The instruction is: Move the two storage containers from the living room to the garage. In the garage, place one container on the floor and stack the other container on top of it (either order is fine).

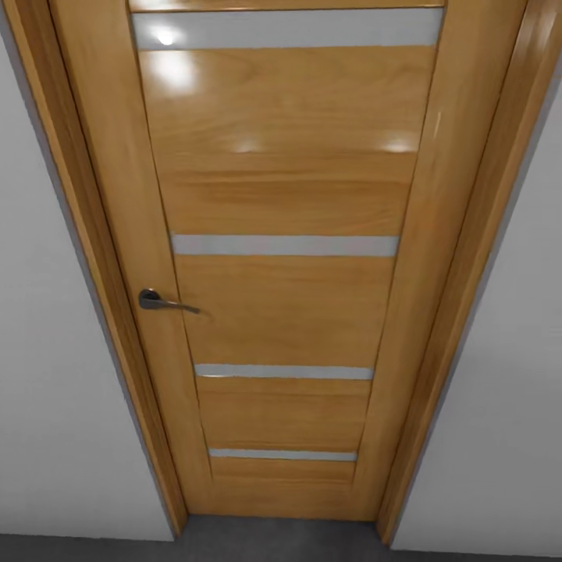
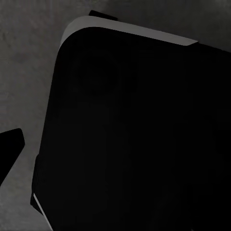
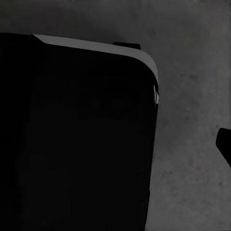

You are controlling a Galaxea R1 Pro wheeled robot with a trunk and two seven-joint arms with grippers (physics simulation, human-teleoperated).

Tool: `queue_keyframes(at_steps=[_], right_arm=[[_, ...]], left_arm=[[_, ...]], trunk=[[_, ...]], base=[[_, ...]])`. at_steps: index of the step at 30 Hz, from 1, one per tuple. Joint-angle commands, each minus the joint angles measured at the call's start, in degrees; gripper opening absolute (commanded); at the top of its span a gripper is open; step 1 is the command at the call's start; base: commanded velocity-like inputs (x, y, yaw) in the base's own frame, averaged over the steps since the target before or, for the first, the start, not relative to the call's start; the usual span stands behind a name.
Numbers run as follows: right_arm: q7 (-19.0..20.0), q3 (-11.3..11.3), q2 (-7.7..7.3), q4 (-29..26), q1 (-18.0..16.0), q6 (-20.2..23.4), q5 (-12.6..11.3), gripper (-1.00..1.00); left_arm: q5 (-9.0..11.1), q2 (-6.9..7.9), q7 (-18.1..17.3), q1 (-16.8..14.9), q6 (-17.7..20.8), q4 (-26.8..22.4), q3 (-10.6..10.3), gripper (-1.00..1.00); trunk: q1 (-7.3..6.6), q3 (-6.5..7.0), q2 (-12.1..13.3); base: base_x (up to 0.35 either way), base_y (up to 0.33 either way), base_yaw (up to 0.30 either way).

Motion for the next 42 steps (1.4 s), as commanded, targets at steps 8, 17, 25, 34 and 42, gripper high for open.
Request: queue_keyframes(at_steps=[8,17,25,34,42], right_arm=[[-0.08,0.47,-0.06,0.04,-0.02,-0.15,0.19,1.0],[-0.08,0.79,-0.04,0.04,-0.02,0.02,0.32,1.0],[-0.08,0.81,-0.07,0.04,-0.02,0.05,0.32,1.0],[-0.08,0.49,-0.04,0.03,-0.02,-0.12,0.16,1.0],[-0.07,0.35,0.14,0.04,-0.02,-0.12,0.05,1.0]], left_arm=[[0.09,-0.1,0.0,-0.01,-0.06,-0.02,0.34,1.0],[0.09,-0.11,0.0,-0.01,-0.09,-0.02,0.34,1.0],[0.09,-0.11,0.0,-0.01,-0.08,-0.02,0.34,1.0],[0.09,-0.11,0.0,-0.01,-0.07,-0.02,0.34,1.0],[0.09,-0.11,0.0,-0.01,-0.11,-0.02,0.38,1.0]], trunk=[[0.02,-0.05,-0.03],[0.02,-0.05,-0.03],[0.02,-0.05,-0.03],[0.02,-0.05,-0.03],[0.02,-0.05,-0.03]], base=[[0.152,0.194,-0.014],[0.011,0.013,0.0],[0.001,0.001,0.0],[0.0,0.0,0.0],[0.0,0.0,0.0]])
